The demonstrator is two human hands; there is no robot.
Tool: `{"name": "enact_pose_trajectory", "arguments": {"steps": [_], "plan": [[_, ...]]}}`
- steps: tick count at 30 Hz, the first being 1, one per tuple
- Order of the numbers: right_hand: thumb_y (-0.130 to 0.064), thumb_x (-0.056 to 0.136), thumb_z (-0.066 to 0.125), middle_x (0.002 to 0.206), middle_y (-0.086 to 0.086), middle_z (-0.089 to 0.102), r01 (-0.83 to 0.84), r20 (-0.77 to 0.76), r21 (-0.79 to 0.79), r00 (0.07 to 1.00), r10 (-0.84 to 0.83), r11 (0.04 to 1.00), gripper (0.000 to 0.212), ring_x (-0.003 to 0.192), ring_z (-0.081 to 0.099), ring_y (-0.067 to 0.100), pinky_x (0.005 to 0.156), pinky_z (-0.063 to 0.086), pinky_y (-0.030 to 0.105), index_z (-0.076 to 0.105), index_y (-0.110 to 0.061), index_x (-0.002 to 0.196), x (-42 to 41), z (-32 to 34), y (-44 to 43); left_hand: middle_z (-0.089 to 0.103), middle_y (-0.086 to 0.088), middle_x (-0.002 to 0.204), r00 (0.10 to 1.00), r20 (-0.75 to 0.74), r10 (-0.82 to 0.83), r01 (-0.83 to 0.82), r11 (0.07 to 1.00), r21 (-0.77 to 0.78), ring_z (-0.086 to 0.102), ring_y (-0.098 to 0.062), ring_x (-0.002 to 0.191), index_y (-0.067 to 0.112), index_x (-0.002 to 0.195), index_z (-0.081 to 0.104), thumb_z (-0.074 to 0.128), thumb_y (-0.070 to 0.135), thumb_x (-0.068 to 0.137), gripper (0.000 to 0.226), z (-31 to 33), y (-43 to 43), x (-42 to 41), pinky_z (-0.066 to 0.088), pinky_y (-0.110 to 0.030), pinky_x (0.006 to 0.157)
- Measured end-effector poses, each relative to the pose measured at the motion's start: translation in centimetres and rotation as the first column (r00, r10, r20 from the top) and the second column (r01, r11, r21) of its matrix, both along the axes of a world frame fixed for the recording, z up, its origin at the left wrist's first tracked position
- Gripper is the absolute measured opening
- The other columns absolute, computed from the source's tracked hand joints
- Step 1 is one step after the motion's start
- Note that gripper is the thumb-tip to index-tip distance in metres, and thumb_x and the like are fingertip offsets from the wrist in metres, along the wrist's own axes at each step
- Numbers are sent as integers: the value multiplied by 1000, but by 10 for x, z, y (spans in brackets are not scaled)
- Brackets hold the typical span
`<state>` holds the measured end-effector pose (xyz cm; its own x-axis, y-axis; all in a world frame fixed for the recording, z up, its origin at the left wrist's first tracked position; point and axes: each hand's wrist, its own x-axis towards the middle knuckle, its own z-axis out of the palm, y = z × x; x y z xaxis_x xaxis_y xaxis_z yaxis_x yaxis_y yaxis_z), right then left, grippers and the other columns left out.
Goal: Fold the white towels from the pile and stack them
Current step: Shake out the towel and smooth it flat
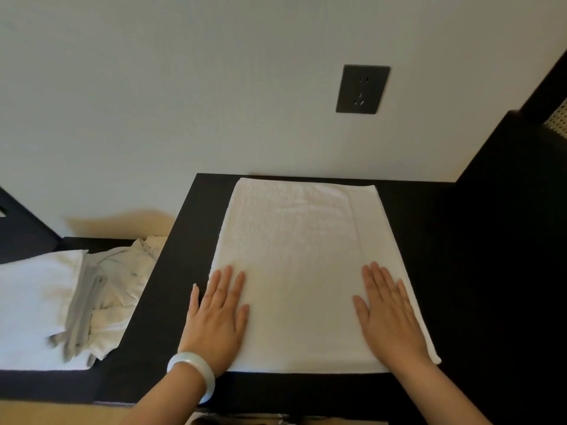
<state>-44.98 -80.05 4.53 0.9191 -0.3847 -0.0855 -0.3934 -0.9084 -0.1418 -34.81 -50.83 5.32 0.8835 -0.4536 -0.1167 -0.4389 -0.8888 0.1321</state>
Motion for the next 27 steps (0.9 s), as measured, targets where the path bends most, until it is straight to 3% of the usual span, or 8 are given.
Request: {"name": "enact_pose_trajectory", "arguments": {"steps": [4, 8, 12, 16, 19, 22, 24, 27], "plan": [[-52, 96, -3, 164, 3, -15, 38, -15, -46, 999, -39, 998, 67, 149, -19, 15, 121, -14, 44, -16, -17, 152, 7, 7, 22, -38, 5, 152, 1000, 14, 20, -21, 999, 50, -35, -20, 141, 27, 146, -32, -23, 56, 85, 68, 9, -5, -12, -23, -47, 116], [-49, 95, 18, 159, 11, 28, -238, 91, -2, 967, 237, 971, 71, 149, 22, 25, 117, 6, 47, 33, -9, 152, 18, 19, 89, -29, 3, 157, 991, -4, -137, 137, 990, -16, -30, -23, 143, 25, 149, -22, -13, 51, 90, 66, 8, -39, -34, -21, -43, 115], [-54, 96, -1, 162, -4, -19, -303, 18, 21, 953, 303, 953, 65, 148, -22, 13, 119, -14, 41, -16, -24, 153, 11, 5, 88, -8, 2, 162, 989, 29, -148, 148, 988, -31, -6, -25, 149, 28, 155, 0, 7, 50, 98, 62, 4, -22, -37, -4, -48, 116], [-59, 93, -9, 158, -11, -33, -271, -35, 20, 962, 271, 962, 66, 143, -33, 4, 122, -14, 37, -28, -31, 149, -7, 5, 51, -36, 10, 154, 1000, 12, -15, 15, 1000, -16, -29, -17, 145, 38, 146, -30, -11, 62, 91, 63, -3, 10, -36, -17, -47, 119], [-60, 91, -9, 157, -11, -34, -289, -70, 68, 953, 294, 955, 68, 143, -33, 3, 122, -13, 36, -26, -32, 150, -10, 8, 43, -17, 6, 163, 975, -111, 191, -203, 973, -110, -7, -19, 151, 35, 153, -17, 18, 67, 95, 75, 2, 22, -34, 0, -39, 121], [-56, 98, 3, 158, -10, -32, -268, -67, 85, 959, 274, 960, 64, 144, -32, 5, 122, -15, 36, -24, -31, 151, -7, 9, 47, 22, 2, 152, 895, -239, 376, -433, 860, -271, 30, -19, 136, 29, 155, 8, 57, 51, 91, 83, 16, 29, -26, 29, -42, 114], [-54, 100, 10, 160, -8, -29, -249, -47, 88, 966, 253, 965, 63, 145, -30, 8, 121, -17, 37, -24, -33, 149, -5, 8, 52, 34, 0, 142, 800, -443, 404, -579, 712, -397, 49, -14, 114, 27, 151, 20, 68, 39, 87, 81, 26, 32, -16, 48, -33, 95], [-53, 102, 19, 160, -11, -26, -267, -3, 146, 963, 271, 952, 63, 145, -28, 5, 121, -17, 36, -24, -37, 145, 1, 9, 61, 57, 0, 118, 630, -674, 386, -739, 565, -367, 59, -15, 93, 21, 138, 39, 70, 34, 88, 60, 43, 35, 3, 49, -26, 69]]}}
